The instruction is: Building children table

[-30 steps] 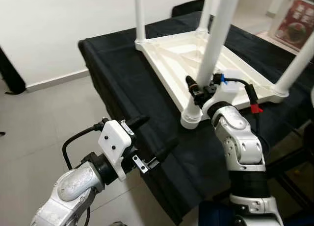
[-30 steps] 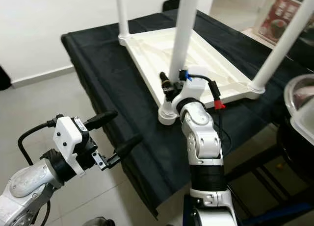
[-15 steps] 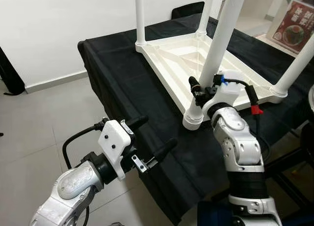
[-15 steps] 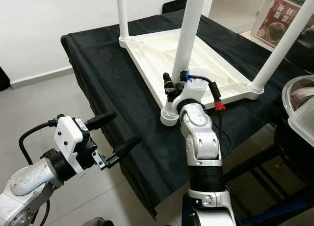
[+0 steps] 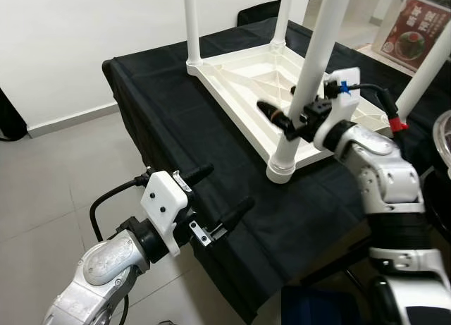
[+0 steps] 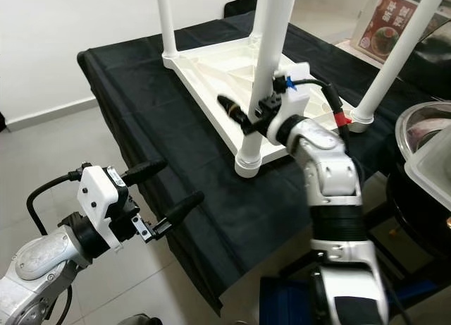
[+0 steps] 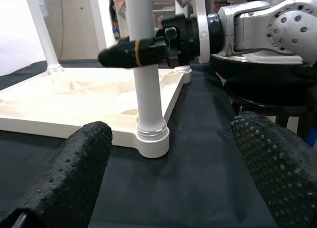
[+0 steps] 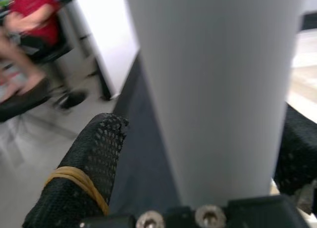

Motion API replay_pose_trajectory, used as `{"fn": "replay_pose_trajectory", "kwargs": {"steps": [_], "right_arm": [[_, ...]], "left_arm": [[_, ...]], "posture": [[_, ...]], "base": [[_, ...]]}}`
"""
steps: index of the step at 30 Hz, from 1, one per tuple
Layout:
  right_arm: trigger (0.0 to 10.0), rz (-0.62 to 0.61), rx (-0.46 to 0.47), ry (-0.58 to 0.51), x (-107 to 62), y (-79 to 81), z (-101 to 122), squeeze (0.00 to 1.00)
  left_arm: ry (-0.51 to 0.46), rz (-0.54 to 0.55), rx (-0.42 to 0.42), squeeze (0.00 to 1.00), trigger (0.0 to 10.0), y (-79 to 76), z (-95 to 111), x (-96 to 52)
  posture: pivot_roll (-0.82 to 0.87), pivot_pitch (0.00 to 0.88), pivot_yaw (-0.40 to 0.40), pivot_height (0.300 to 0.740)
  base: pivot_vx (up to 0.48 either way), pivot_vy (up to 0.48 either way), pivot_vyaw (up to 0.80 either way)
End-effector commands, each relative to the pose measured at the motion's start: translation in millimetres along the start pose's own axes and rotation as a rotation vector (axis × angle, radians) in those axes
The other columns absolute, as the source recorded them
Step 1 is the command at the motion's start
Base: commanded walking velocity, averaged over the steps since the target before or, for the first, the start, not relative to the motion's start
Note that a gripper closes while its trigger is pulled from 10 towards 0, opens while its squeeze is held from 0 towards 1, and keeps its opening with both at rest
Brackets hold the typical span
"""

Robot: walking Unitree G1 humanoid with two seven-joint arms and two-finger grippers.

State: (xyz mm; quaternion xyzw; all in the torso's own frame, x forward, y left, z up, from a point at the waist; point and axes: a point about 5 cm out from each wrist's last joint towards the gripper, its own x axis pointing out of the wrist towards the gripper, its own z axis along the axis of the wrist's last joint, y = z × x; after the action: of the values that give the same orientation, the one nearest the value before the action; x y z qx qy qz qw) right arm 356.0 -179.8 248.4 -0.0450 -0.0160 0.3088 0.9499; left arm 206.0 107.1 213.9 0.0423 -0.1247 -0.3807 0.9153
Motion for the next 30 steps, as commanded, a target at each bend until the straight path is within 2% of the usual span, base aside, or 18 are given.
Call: {"fn": "replay_pose_trajectory", "kwargs": {"steps": [1, 6, 8, 11, 12, 13, 14, 16, 17, 22, 26, 28, 29, 30], "right_arm": [[10.0, 0.08, -0.01, -0.01, 3.8, -1.1, 4.5, 1.0], [10.0, 0.127, 0.02, -0.002, 9.2, -12.6, 4.4, 1.0], [10.0, 0.196, 0.029, 0.014, 8.5, -9.0, 3.2, 1.0], [10.0, 0.23, 0.021, 0.029, 7.1, -4.0, 0.7, 1.0], [10.0, 0.23, 0.013, 0.034, 7.0, -1.8, -1.4, 0.82], [10.0, 0.23, 0.013, 0.034, 7.0, -1.8, -1.4, 0.82], [0.0, 0.215, 0.011, 0.024, 7.4, -0.1, -4.1, 0.42], [0.0, 0.203, 0.011, 0.015, 7.8, 0.7, -5.9, 0.42], [0.0, 0.146, 0.018, 0.018, 9.3, 1.0, -10.8, 0.0], [0.0, -0.05, 0.068, -0.02, 15.8, 6.0, -15.2, 0.0], [0.0, -0.098, 0.066, -0.024, 16.2, 6.7, -15.7, 0.0], [0.0, -0.246, 0.082, -0.035, 15.9, 13.0, -18.8, 0.0], [0.0, -0.246, 0.082, -0.035, 15.9, 13.0, -18.8, 0.0], [0.0, -0.333, 0.078, -0.027, 13.8, 13.0, -20.7, 0.0]], "left_arm": [[0.002, -0.01, 0.003, 0.0, 10.0, -0.6, -0.9, 1.3], [-0.022, -0.01, 0.017, 0.0, 10.0, 2.1, 1.5, 6.8], [-0.025, 0.004, 0.027, 0.0, 10.0, 5.1, 3.0, 4.3], [-0.015, 0.012, 0.031, 0.0, 10.0, 5.6, 2.0, 1.9], [-0.014, 0.013, 0.029, 0.0, 10.0, 5.4, 2.1, 1.5], [-0.014, 0.013, 0.029, 0.0, 10.0, 5.4, 2.1, 1.5], [-0.013, 0.011, 0.028, 0.0, 10.0, 4.8, 2.5, 1.6], [-0.013, 0.01, 0.028, 0.0, 10.0, 4.3, 2.9, 1.8], [-0.011, 0.011, 0.029, 0.0, 10.0, 4.4, 2.8, 1.4], [-0.012, 0.018, 0.028, 0.0, 10.0, 6.0, 3.7, -0.5], [-0.011, 0.017, 0.027, 0.0, 10.0, 6.0, 3.6, -0.6], [-0.015, 0.012, 0.022, 0.0, 10.0, 5.3, 3.8, 0.3], [-0.015, 0.012, 0.022, 0.0, 10.0, 5.3, 3.8, 0.3], [-0.015, 0.011, 0.022, 0.0, 10.0, 5.1, 3.6, 0.4]], "posture": [[0.02, 0.097, -0.051, 0.74], [0.01, 0.091, -0.06, 0.74], [0.01, 0.096, -0.061, 0.74], [0.02, 0.093, -0.061, 0.74], [0.03, 0.101, -0.055, 0.74], [0.03, 0.101, -0.055, 0.74], [0.04, 0.102, -0.056, 0.74], [0.04, 0.102, -0.056, 0.74], [0.04, 0.102, -0.054, 0.74], [0.04, 0.111, -0.049, 0.74], [0.04, 0.113, -0.049, 0.74], [0.05, 0.118, -0.042, 0.74], [0.05, 0.118, -0.042, 0.74], [0.05, 0.118, -0.04, 0.74]], "base": [[0.0, 0.0, 0.0], [0.0, 0.0, 0.0], [0.0, 0.0, 0.0], [0.0, 0.0, 0.0], [0.0, 0.0, 0.0], [0.0, 0.0, 0.0], [0.0, 0.0, 0.0], [0.0, 0.0, 0.0], [0.0, 0.0, 0.0], [0.0, 0.0, 0.0], [0.0, 0.0, 0.0], [0.0, 0.0, 0.0], [0.0, 0.0, 0.0], [0.0, 0.0, 0.0]]}}
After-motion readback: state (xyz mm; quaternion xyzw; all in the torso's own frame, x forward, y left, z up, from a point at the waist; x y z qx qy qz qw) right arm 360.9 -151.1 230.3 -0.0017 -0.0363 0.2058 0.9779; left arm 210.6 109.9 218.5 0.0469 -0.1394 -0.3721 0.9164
